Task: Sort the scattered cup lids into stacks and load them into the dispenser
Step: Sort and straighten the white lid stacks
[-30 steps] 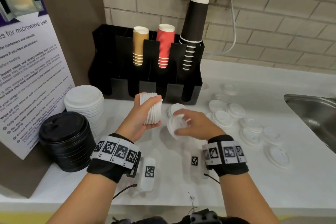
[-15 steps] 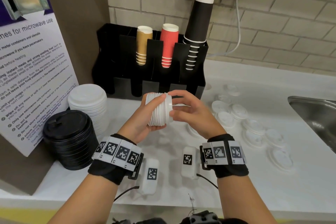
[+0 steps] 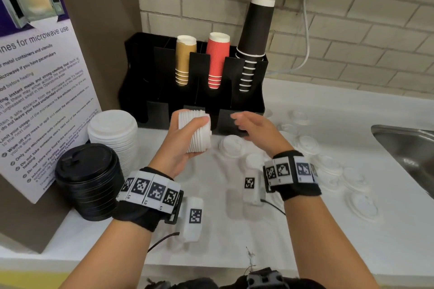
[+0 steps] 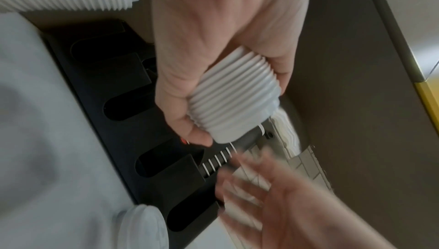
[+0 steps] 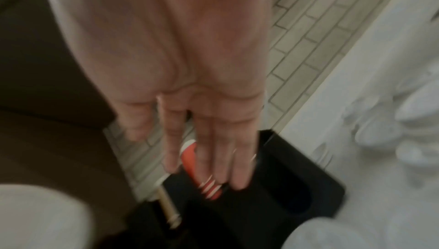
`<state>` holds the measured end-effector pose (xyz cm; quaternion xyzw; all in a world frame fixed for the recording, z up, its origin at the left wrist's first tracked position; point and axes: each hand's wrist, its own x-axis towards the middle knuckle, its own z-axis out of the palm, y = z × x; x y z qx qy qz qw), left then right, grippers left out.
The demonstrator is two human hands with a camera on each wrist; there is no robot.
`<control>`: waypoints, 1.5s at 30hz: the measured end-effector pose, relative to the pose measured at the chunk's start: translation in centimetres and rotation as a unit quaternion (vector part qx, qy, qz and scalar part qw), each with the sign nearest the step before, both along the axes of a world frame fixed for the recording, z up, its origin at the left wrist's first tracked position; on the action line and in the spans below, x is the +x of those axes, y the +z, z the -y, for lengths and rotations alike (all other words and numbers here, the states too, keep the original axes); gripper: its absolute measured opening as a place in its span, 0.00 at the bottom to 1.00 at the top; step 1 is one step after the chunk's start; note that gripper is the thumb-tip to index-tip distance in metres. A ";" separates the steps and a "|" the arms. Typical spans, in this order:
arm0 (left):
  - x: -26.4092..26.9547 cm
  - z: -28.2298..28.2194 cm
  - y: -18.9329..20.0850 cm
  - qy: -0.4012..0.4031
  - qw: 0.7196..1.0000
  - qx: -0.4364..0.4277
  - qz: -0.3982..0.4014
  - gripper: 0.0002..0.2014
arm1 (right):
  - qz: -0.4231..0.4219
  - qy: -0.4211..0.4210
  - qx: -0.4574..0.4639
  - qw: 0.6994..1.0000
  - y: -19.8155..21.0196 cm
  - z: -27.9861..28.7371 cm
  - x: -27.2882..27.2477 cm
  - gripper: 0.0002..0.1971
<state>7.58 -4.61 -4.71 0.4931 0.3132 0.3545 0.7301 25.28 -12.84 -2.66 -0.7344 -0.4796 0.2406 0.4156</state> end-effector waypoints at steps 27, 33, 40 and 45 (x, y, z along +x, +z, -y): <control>-0.7 -1.0 -0.7 -0.009 0.999 -0.030 -0.016 0.20 | -0.105 0.167 -0.023 0.980 -0.3 -2.5 -0.7 0.31; -0.2 -0.7 -0.6 -0.024 0.999 -0.019 -0.023 0.18 | -0.109 0.187 0.034 0.976 -0.3 -1.2 -2.2 0.31; -0.2 -0.3 -0.4 -0.023 1.000 -0.001 -0.015 0.21 | -0.096 0.160 0.064 0.980 -0.9 -1.0 -2.9 0.30; -0.4 -0.4 -0.1 -0.020 0.999 0.021 -0.016 0.33 | -0.105 0.164 0.082 0.977 -0.7 -1.2 -3.2 0.30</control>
